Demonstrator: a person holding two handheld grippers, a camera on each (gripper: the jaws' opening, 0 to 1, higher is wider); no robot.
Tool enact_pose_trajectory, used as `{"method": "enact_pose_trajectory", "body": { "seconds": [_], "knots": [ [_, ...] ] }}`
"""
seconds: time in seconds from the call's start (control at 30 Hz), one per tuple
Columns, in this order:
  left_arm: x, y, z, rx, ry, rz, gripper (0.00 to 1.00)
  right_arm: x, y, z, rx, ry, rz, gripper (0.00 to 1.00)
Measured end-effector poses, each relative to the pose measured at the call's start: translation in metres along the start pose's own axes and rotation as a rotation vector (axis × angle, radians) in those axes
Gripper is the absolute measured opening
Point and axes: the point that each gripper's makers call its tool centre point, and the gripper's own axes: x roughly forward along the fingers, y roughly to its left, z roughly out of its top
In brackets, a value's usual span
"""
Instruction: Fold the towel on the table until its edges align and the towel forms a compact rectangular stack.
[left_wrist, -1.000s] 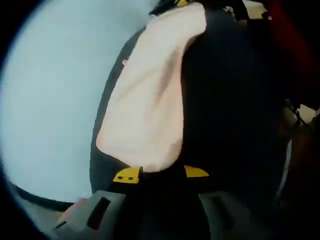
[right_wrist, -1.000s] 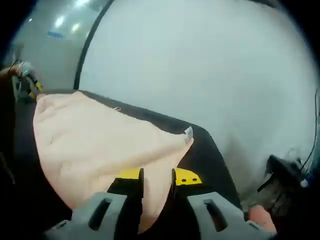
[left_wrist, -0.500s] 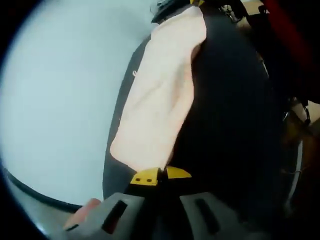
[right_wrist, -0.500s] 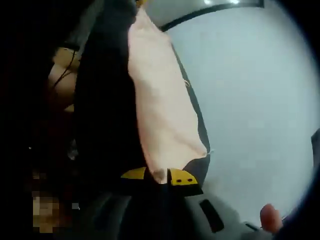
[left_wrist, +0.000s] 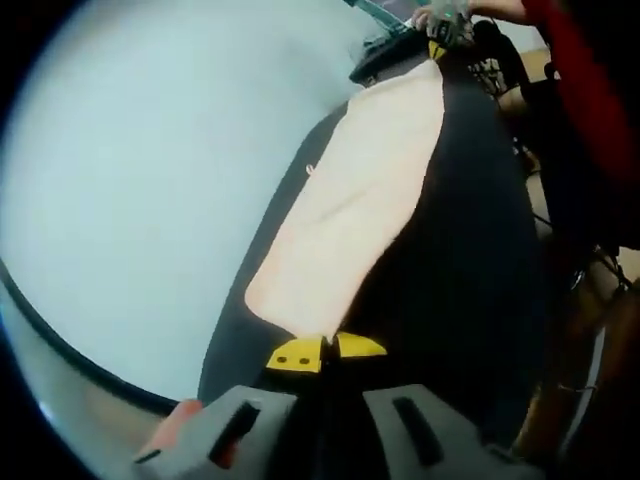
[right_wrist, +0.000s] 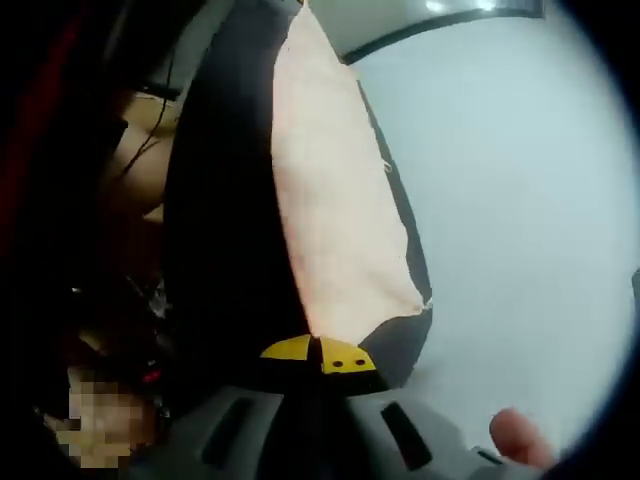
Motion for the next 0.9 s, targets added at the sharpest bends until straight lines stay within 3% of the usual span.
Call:
{"method": "enact_pose_trajectory", "body": {
  "seconds": [0.03, 0.07, 0.1, 0.17, 0.23, 0.33, 0.37, 0.4, 0.43, 0.53, 0.63, 0.73, 0.83, 0.9],
  "knots": [
    [-0.005, 0.007, 0.007, -0.033, -0.040, 0.032, 0.00, -0.005, -0.005, -0.001, 0.013, -0.005, -0.003, 0.00],
    [-0.011, 0.009, 0.016, -0.064, -0.083, 0.032, 0.00, -0.009, -0.008, -0.001, 0.023, -0.011, -0.010, 0.00],
    [-0.015, 0.007, 0.018, -0.063, -0.089, 0.020, 0.00, -0.013, -0.012, -0.001, 0.037, -0.019, -0.021, 0.00],
    [-0.020, 0.002, 0.013, -0.048, -0.049, 0.008, 0.00, -0.020, -0.015, -0.005, 0.058, -0.002, -0.016, 0.00],
    [-0.025, -0.006, 0.010, -0.029, -0.020, -0.017, 0.00, -0.028, -0.019, -0.013, 0.013, 0.035, -0.028, 0.00],
    [-0.029, -0.023, 0.021, -0.035, -0.045, -0.063, 0.00, -0.039, -0.031, -0.009, 0.139, -0.040, -0.047, 0.00],
    [-0.026, -0.026, 0.014, 0.006, 0.009, -0.060, 0.00, -0.037, -0.030, -0.009, 0.173, -0.038, -0.040, 0.00],
    [-0.022, -0.033, 0.007, 0.018, 0.064, -0.078, 0.00, -0.032, -0.025, -0.007, 0.151, -0.026, -0.029, 0.00],
    [-0.017, -0.038, 0.004, 0.033, 0.079, -0.087, 0.00, -0.025, -0.017, -0.004, 0.093, -0.018, -0.016, 0.00],
    [-0.005, -0.040, -0.010, 0.011, 0.093, -0.078, 0.01, -0.009, 0.004, -0.003, 0.030, 0.007, 0.039, 0.13],
    [-0.002, -0.038, -0.021, -0.016, 0.096, -0.065, 0.01, 0.005, 0.012, -0.008, -0.039, 0.036, 0.052, 0.13],
    [-0.002, -0.040, -0.025, -0.029, 0.102, -0.067, 0.01, 0.012, 0.013, -0.004, -0.068, 0.038, 0.065, 0.13],
    [-0.003, -0.039, -0.028, -0.034, 0.097, -0.065, 0.01, 0.017, 0.012, 0.015, -0.043, -0.028, 0.072, 0.16],
    [-0.004, -0.039, -0.027, -0.034, 0.093, -0.060, 0.01, 0.023, 0.014, 0.020, -0.037, -0.034, 0.073, 0.15]
  ]
}}
